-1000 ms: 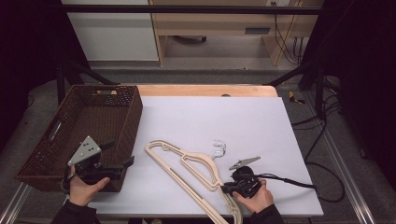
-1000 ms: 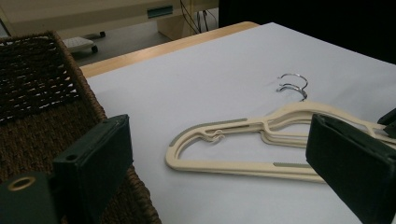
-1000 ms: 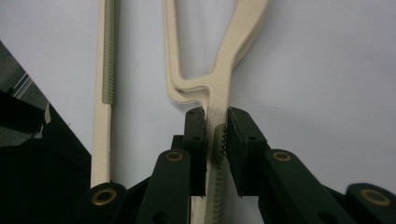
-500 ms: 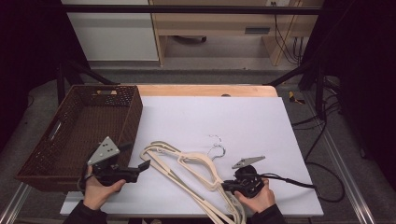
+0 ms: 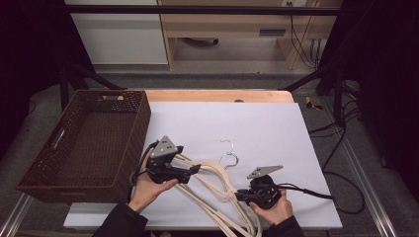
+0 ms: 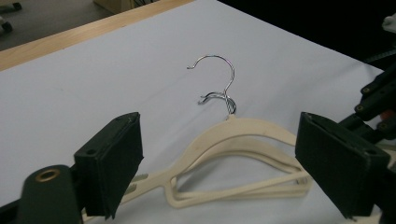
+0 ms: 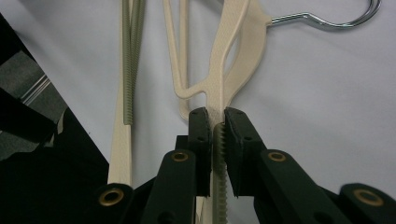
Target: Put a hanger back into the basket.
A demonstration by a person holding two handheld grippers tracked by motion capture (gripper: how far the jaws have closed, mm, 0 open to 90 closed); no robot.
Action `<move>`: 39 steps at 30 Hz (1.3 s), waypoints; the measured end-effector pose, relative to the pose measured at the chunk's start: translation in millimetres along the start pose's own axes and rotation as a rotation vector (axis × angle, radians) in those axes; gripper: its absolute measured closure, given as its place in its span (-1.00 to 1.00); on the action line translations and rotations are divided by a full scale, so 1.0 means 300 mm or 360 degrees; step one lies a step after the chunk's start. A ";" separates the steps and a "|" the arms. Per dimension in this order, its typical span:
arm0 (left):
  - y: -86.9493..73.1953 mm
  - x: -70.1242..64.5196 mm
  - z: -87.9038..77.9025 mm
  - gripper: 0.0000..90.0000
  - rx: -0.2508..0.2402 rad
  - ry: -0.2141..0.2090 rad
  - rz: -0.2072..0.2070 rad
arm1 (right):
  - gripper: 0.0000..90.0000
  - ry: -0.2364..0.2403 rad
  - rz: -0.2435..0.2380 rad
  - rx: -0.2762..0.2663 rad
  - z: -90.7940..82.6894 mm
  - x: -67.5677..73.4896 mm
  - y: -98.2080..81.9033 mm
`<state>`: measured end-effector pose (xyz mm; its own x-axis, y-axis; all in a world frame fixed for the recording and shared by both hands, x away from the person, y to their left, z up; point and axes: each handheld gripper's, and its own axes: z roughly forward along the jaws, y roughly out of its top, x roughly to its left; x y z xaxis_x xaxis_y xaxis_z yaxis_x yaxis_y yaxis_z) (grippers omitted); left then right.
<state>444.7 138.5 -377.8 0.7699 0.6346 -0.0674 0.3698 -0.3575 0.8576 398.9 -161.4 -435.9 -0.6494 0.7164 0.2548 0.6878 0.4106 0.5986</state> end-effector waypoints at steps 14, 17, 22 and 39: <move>0.022 -0.025 0.251 -0.11 0.0098 -0.0110 -0.0068 | 0.81 0.0005 -0.0035 -0.0015 0.000 -0.002 -0.001; 0.021 -0.036 0.292 0.03 0.0142 -0.0103 -0.0048 | 0.81 0.0021 -0.0030 -0.0022 -0.002 -0.001 -0.002; 0.011 -0.042 0.356 0.33 0.0208 -0.0088 -0.0057 | 0.81 0.0009 -0.0034 -0.0020 -0.005 -0.001 -0.002; 0.007 -0.049 0.386 0.84 0.0277 -0.0091 -0.0158 | 0.81 0.0016 -0.0035 -0.0006 -0.003 0.002 -0.005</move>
<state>494.4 49.1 -434.0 0.7518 0.6342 -0.1803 0.5257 -0.4115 0.7445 397.3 -161.9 -435.9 -0.6675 0.7015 0.2495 0.6723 0.4238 0.6070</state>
